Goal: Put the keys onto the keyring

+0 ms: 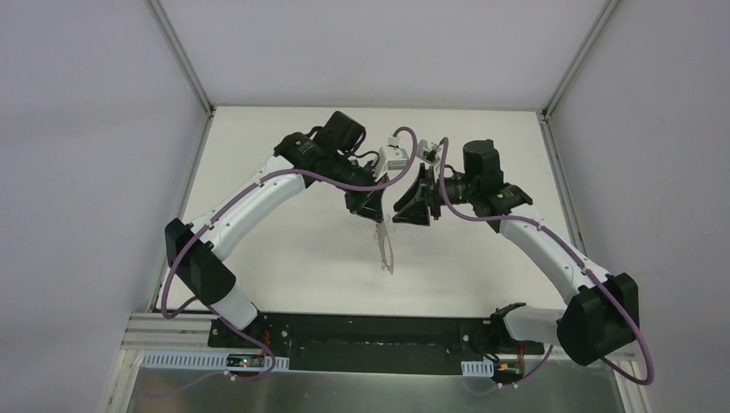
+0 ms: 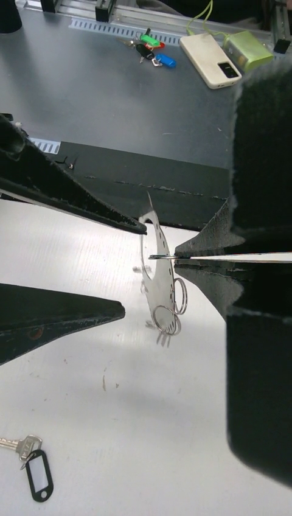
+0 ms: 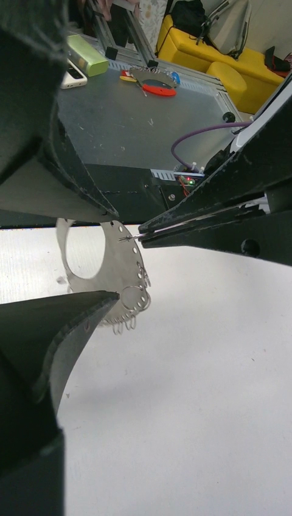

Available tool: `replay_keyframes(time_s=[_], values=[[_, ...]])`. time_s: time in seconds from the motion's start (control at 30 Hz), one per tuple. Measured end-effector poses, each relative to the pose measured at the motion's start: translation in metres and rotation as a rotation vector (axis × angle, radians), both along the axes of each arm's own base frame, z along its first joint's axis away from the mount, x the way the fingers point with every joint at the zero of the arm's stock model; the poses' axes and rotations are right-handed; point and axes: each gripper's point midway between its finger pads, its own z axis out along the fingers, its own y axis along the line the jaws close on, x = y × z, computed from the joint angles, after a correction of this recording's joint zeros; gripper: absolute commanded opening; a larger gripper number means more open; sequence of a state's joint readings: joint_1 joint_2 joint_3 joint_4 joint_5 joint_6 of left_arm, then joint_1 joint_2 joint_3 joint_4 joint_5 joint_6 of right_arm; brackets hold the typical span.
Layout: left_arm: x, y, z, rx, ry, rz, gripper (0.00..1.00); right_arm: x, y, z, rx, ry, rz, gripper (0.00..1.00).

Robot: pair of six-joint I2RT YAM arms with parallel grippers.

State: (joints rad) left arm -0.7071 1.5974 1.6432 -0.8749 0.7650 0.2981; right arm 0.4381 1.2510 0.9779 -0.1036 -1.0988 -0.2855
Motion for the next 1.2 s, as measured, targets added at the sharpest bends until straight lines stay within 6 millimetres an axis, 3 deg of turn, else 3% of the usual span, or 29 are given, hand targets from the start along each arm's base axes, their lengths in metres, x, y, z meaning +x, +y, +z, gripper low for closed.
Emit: replay_keyframes(time_s=[0.47, 0.6, 0.77, 0.93, 1.07, 1.2], values=[[-0.002, -0.008, 0.005, -0.034, 0.057, 0.019, 0.0, -0.004, 0.005, 0.0, 0.006, 0.005, 0.021, 0.35], [-0.001, -0.01, 0.005, -0.04, 0.059, 0.02, 0.0, -0.005, 0.008, -0.001, 0.006, 0.018, 0.029, 0.28], [0.001, -0.012, 0.003, -0.041, 0.062, 0.021, 0.0, -0.007, 0.01, -0.001, 0.011, 0.034, 0.039, 0.0], [0.002, -0.012, 0.002, -0.042, 0.059, 0.023, 0.0, -0.009, 0.01, 0.0, 0.017, 0.046, 0.05, 0.0], [0.008, -0.01, 0.002, -0.074, 0.071, 0.028, 0.2, -0.007, 0.008, 0.002, 0.022, 0.07, 0.035, 0.0], [0.019, -0.005, 0.005, -0.149, 0.087, 0.065, 0.28, 0.003, 0.006, 0.008, 0.054, 0.09, 0.0, 0.0]])
